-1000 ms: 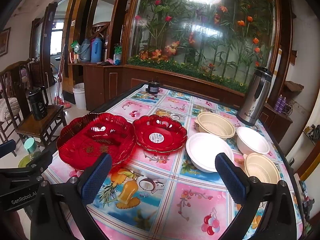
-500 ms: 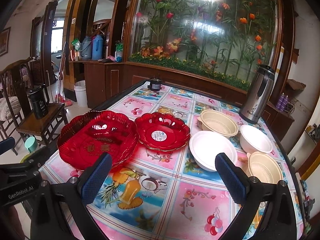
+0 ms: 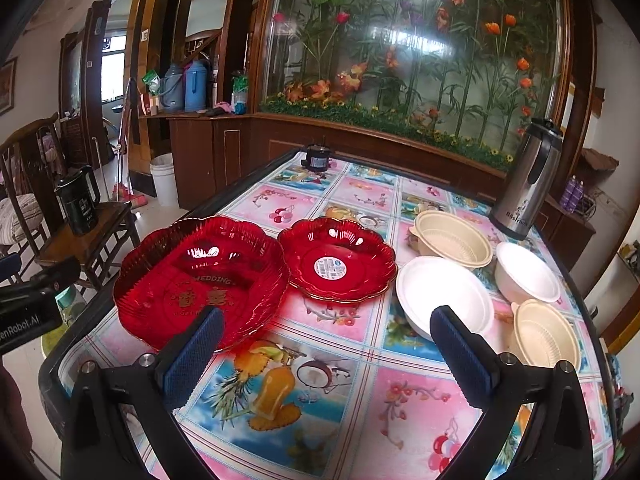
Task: Organize plates and bowls
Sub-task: 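Move the left tool toward the large red wedding plate stack, then grasp the large red wedding plate rim with the left tool and lift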
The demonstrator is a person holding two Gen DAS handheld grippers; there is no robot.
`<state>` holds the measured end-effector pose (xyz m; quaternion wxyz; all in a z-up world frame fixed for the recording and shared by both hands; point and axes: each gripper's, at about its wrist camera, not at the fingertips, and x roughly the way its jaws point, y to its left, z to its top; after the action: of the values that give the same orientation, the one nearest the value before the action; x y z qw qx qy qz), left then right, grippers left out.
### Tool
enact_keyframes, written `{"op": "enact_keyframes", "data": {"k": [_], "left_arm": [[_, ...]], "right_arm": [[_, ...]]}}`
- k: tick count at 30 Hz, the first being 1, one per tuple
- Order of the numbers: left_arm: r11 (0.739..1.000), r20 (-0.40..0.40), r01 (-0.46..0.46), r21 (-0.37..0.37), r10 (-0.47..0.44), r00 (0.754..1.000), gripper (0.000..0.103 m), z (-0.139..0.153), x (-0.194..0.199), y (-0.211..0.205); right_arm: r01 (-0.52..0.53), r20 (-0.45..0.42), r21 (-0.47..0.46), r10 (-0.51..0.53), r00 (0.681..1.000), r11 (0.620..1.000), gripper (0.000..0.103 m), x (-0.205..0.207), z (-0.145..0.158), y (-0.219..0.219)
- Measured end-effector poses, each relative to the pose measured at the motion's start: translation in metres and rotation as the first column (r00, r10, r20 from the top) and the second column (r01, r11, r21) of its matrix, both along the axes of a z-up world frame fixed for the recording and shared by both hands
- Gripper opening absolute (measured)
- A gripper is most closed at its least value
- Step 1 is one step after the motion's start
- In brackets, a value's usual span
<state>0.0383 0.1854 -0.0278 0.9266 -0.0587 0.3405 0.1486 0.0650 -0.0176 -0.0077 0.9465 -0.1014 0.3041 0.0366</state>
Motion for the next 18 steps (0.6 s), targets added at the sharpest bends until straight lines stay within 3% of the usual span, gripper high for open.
{"op": "enact_keyframes", "data": {"k": [18], "left_arm": [[0.999,-0.032,0.032,0.011,-0.031,0.999,0.103,-0.004,0.017,-0.007]], "right_arm": [[0.011,-0.006,-0.02,-0.011,1.0,1.0,0.103,0.019,-0.009,0.006]]}}
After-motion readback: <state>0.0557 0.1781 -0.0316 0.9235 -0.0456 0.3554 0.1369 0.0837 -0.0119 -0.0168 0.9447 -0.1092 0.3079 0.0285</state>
